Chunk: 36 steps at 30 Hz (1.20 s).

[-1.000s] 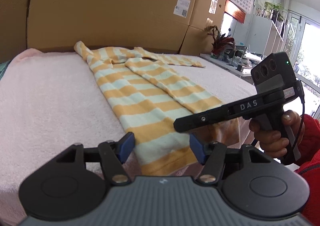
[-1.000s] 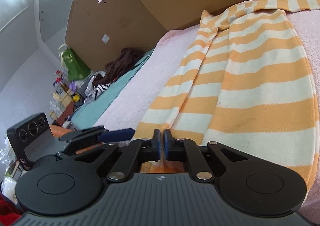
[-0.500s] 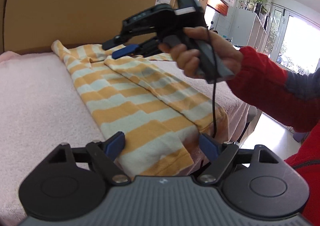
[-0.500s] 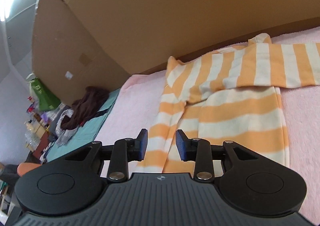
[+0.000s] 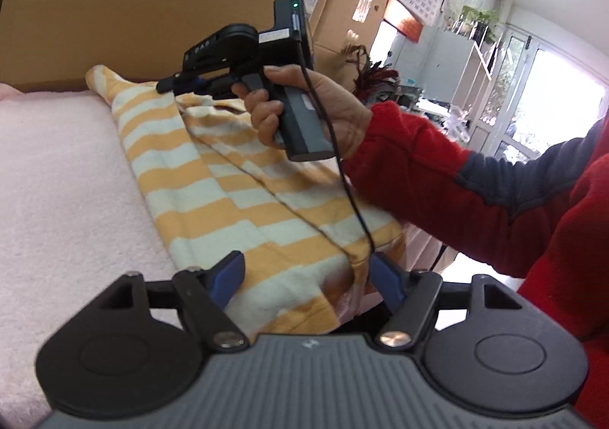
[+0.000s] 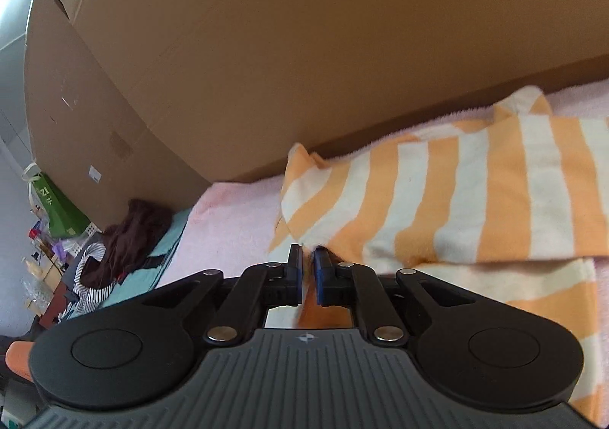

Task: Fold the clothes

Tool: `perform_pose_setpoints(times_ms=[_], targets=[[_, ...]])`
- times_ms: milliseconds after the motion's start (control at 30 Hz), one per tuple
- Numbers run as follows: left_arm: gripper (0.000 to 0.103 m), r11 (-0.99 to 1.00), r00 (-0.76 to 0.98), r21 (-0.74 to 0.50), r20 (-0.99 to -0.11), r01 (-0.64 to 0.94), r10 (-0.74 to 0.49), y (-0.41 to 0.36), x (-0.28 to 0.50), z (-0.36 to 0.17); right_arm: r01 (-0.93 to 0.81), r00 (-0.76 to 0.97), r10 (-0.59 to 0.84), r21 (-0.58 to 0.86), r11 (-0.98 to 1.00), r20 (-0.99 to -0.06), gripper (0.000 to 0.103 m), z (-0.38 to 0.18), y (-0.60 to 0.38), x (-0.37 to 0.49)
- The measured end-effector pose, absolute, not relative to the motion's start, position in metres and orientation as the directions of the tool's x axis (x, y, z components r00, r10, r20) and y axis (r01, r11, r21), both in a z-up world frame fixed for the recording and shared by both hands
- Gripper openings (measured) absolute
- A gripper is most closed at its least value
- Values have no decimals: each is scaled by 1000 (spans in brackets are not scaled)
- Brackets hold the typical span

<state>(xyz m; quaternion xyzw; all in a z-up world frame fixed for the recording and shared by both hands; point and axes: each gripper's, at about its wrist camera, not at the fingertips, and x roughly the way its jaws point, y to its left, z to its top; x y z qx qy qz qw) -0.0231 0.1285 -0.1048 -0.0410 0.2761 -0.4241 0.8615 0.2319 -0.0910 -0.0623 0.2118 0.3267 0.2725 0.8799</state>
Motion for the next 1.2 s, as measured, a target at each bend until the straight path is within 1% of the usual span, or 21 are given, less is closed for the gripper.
perform_pose_setpoints(times_ms=[100,200,333,400,433,467,567,633,667,700,767,800,833,867,900,933,1000,1033,1067,1167,1200], targets=[[75,644,475,-276,-486,714,-734,119,-18,-110,-322,609,603,535,781,-515,9,-73,-93,237],[76,637,467,-256,-496,727,-732,118,-19,-109,-312,592,627,573,758,-506,9,-83,-98,237],[78,637,459,-284,-495,717,-738,120,-16,-109,-343,575,690,635,692,-440,42,-76,-104,232],[82,635,459,-267,-501,725,-734,118,-16,-109,-337,587,637,565,753,-499,27,-75,-100,232],[83,634,458,-257,-505,729,-731,116,-17,-109,-332,594,603,521,787,-533,5,-75,-97,232],[84,633,458,-249,-507,733,-730,116,-18,-109,-319,602,591,516,795,-538,5,-73,-100,230],[87,624,455,-251,-497,740,-739,116,-18,-111,-321,645,585,520,791,-491,11,-57,-108,213],[87,618,446,-280,-488,734,-751,118,-15,-111,-418,611,647,508,753,-457,14,-45,-99,199],[87,615,441,-294,-484,732,-756,119,-13,-111,-471,584,681,500,727,-441,20,-40,-94,193],[87,612,437,-303,-482,731,-759,120,-12,-111,-514,513,738,531,673,-438,21,-40,-85,192],[87,609,431,-301,-486,734,-760,119,-12,-111,-521,375,811,621,585,-450,31,-53,-67,201],[87,609,432,-296,-487,736,-759,119,-13,-111,-508,356,810,630,587,-467,31,-60,-61,207],[87,610,436,-291,-486,737,-757,118,-14,-111,-493,358,794,623,607,-491,31,-67,-56,214],[88,612,440,-286,-484,737,-756,117,-15,-112,-463,386,773,619,634,-503,24,-73,-58,223],[89,613,444,-284,-480,738,-757,117,-16,-112,-426,424,747,616,663,-511,11,-79,-64,232],[89,613,448,-286,-472,736,-759,117,-17,-114,-371,439,743,651,662,-505,5,-83,-73,239],[89,608,448,-313,-453,730,-771,120,-16,-116,-245,449,753,745,621,-481,5,-90,-96,251],[89,602,442,-332,-445,726,-779,122,-14,-116,-179,456,757,784,594,-469,7,-94,-107,257],[89,595,434,-349,-440,724,-786,124,-11,-116,-178,456,754,782,597,-472,15,-90,-108,257],[89,583,413,-367,-446,725,-794,125,-8,-115,-283,463,741,712,643,-486,34,-74,-85,253],[89,582,410,-363,-450,727,-793,124,-8,-114,-293,455,748,712,638,-483,36,-74,-79,256]])
